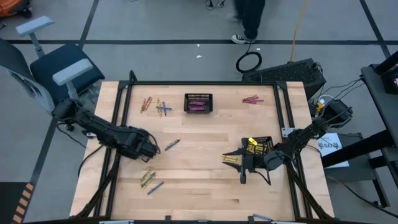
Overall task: Sort crayons
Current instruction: Adjust the bottom left black bin, then put the red crayon into the top black bin
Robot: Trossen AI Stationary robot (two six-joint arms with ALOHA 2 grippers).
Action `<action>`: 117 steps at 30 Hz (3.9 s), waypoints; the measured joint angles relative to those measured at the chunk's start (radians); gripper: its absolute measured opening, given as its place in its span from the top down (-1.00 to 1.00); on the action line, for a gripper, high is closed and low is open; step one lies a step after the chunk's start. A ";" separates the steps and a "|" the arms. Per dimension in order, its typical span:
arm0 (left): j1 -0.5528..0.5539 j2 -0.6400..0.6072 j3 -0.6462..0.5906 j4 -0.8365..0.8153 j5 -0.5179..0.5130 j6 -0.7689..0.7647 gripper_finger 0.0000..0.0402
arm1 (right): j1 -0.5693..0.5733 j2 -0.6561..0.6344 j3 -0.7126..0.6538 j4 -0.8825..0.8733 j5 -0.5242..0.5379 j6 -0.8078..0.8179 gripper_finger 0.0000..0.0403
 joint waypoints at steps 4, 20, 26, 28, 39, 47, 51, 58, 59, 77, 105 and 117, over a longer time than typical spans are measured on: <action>0.000 0.000 -0.006 0.098 -0.030 0.041 0.97 | 0.000 0.000 0.000 0.000 0.000 0.000 0.36; -0.008 -0.004 -0.006 0.212 -0.133 0.194 0.98 | 0.000 0.000 0.000 0.000 0.000 0.001 0.36; -0.001 -0.006 -0.006 0.004 -0.201 0.135 0.99 | 0.000 0.000 0.000 0.000 0.000 0.001 0.36; 0.012 -0.005 -0.016 0.007 -0.234 0.137 0.99 | 0.000 0.000 0.000 0.000 0.000 0.001 0.36; 0.023 -0.004 -0.024 0.177 -0.497 0.342 0.99 | 0.000 0.000 0.000 0.001 0.000 0.001 0.36; 0.023 -0.004 -0.013 0.258 -0.527 0.455 0.99 | 0.000 0.000 0.000 0.001 0.000 0.001 0.36; 0.017 -0.008 0.039 0.183 -0.541 0.448 0.99 | 0.000 0.000 0.000 0.000 0.000 0.001 0.36; -0.024 -0.053 0.167 0.077 -0.721 0.421 0.99 | 0.000 0.000 0.000 0.000 0.000 0.001 0.36; -0.033 -0.061 0.175 0.090 -0.766 0.421 0.99 | 0.000 0.000 0.000 0.000 0.000 0.003 0.36; -0.083 -0.010 0.084 0.273 -0.999 0.186 0.98 | -0.019 0.000 0.000 -0.036 0.000 0.080 0.36; 0.313 0.003 0.078 0.199 -0.747 0.328 0.47 | -0.038 0.000 0.000 -0.036 0.000 0.114 0.36; 0.829 0.003 0.078 0.428 -0.639 0.716 0.34 | -0.038 0.000 0.000 -0.036 0.000 0.110 0.36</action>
